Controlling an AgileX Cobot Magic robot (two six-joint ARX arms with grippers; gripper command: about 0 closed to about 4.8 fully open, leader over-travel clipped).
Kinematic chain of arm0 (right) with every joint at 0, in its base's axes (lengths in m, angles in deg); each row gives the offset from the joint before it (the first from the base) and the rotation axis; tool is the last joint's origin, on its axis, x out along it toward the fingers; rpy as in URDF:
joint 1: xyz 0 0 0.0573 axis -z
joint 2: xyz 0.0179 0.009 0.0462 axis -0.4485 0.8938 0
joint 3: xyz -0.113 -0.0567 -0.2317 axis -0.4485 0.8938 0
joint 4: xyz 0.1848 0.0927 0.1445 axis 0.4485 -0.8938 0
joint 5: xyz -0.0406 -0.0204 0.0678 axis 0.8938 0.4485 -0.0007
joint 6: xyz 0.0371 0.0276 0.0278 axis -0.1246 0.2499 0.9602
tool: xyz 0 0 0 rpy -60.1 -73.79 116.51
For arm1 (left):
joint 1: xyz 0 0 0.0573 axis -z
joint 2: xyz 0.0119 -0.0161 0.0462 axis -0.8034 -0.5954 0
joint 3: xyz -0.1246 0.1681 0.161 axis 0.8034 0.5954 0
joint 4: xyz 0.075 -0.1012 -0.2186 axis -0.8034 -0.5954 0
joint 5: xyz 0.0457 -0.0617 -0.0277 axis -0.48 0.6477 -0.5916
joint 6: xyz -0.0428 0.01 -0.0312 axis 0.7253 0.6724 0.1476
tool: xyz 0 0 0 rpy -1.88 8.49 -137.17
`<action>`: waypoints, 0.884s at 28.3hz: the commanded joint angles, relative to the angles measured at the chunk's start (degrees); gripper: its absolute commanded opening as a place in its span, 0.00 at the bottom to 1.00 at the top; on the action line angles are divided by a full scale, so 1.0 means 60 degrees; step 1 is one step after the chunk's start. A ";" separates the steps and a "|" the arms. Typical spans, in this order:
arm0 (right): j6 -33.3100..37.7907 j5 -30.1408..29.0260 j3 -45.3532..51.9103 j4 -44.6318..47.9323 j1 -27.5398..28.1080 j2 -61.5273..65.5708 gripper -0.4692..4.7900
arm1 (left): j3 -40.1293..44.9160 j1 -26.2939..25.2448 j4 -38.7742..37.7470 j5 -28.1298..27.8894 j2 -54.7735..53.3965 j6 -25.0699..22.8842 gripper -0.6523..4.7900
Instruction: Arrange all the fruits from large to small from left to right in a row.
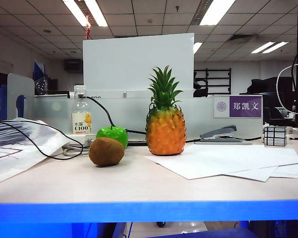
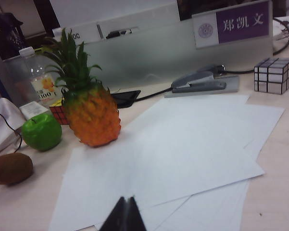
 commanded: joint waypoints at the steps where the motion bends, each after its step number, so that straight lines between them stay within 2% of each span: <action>1: 0.0044 -0.0029 0.0036 0.0091 -0.0011 -0.0015 0.09 | -0.0011 -0.0007 0.0109 0.0044 0.0015 -0.0011 0.16; 6: 0.0040 -0.0025 0.0036 0.0091 -0.0011 -0.0015 0.09 | -0.0011 -0.0007 0.0000 -0.0047 0.0015 -0.0015 0.17; 12: 0.0025 0.0022 0.0036 0.0087 -0.0007 -0.0011 0.09 | -0.0011 -0.0007 -0.0237 -0.1096 0.0015 -0.0018 0.16; 14: 0.0029 0.0007 0.0036 0.0095 -0.0011 -0.0011 0.09 | -0.0011 -0.0007 -0.0230 -0.0962 0.0015 0.0004 0.15; 16: 0.0036 -0.0051 0.0036 0.0098 -0.0022 -0.0011 0.09 | -0.0011 0.0025 -0.0087 -0.0423 0.0011 0.0076 0.11; 19: 0.0040 -0.0087 0.0036 0.0215 -0.0251 -0.0011 0.09 | -0.0011 0.0055 0.0634 0.0033 0.0011 0.0634 0.11; 25: -0.0047 0.0226 0.0036 0.1563 -0.1599 0.0015 0.09 | -0.0044 0.0058 0.2339 0.0565 -0.0240 0.1756 0.11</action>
